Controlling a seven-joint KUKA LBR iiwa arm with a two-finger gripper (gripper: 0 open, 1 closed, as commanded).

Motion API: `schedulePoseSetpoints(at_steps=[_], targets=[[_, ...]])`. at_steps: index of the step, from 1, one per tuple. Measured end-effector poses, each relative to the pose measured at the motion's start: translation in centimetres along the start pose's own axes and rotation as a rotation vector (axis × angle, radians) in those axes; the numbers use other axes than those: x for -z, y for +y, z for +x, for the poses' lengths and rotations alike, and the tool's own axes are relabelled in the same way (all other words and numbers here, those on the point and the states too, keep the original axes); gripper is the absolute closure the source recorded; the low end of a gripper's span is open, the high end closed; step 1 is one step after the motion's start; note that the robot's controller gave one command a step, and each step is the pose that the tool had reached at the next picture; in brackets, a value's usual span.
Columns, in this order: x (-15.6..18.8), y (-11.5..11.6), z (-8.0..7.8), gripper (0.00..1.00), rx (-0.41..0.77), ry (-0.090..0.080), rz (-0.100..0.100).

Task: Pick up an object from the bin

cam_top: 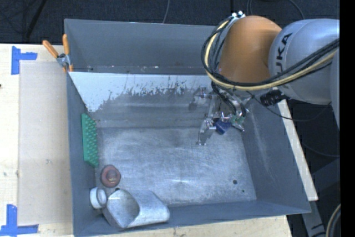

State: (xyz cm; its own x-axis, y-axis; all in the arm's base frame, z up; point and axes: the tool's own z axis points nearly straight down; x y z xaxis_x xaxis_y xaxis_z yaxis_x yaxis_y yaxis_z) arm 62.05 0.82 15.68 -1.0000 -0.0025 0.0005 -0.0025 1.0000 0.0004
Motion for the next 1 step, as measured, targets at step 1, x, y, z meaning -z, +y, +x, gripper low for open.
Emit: schedulePoseSetpoints(at_steps=[1], targets=[[-5.01, -5.05, 0.67, 0.00, -0.003, 0.005, 0.002]])
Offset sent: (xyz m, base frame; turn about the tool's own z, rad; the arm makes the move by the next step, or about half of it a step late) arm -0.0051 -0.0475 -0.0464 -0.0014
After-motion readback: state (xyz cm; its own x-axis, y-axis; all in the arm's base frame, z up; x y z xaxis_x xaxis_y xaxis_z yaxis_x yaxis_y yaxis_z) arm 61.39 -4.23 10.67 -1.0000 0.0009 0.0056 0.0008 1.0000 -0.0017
